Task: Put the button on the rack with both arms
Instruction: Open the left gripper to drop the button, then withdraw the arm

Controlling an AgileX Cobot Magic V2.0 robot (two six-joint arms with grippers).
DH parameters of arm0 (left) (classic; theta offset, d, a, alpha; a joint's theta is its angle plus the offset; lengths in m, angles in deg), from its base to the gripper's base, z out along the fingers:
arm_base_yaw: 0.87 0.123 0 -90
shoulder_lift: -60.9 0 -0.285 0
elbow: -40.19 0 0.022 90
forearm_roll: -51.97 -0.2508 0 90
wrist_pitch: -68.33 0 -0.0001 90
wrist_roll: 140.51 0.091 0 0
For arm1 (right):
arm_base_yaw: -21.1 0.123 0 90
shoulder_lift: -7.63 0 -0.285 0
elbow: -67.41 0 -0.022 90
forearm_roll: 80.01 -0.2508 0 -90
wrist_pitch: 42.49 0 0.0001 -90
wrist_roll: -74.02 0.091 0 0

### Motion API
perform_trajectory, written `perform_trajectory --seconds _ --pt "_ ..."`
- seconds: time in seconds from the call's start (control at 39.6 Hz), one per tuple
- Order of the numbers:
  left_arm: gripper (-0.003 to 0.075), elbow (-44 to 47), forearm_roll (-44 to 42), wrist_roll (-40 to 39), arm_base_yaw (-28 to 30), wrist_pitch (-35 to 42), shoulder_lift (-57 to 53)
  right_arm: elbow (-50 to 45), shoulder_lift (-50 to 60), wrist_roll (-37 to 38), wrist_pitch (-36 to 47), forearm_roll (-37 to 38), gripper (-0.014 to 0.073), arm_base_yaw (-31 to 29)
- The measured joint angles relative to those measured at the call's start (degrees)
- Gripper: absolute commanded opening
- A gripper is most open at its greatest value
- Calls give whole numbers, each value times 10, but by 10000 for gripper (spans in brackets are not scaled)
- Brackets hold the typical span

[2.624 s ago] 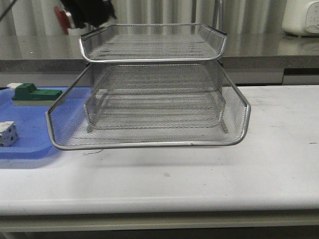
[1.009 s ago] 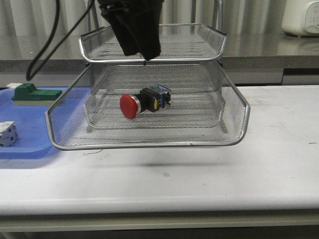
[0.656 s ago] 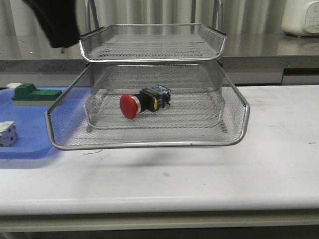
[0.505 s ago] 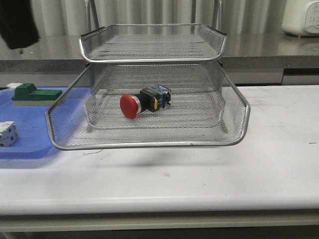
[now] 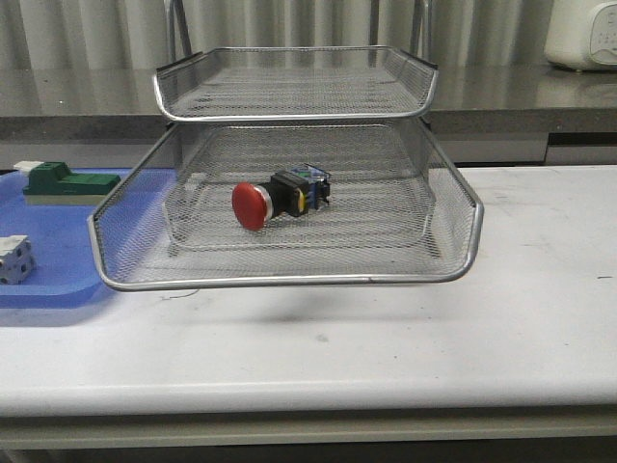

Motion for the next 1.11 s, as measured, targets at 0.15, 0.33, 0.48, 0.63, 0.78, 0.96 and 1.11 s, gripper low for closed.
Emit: perform_trajectory --seconds 0.15,0.33,0.48,0.63,0.78,0.96,1.11 --pt "-19 83 2 0 0 62 -125 0 0 0 0 0 -60 0" --pt "-19 141 4 0 0 91 -258 0 0 0 0 0 -60 0" --pt "-19 162 6 0 0 107 -327 0 0 0 0 0 -60 0" --pt "-19 166 6 0 0 115 -346 0 0 0 0 0 -60 0" --pt "-19 166 6 0 0 115 -346 0 0 0 0 0 -60 0" --pt "-19 167 6 0 0 115 -346 0 0 0 0 0 -60 0" --pt "-19 167 6 0 0 115 -346 0 0 0 0 0 -60 0"
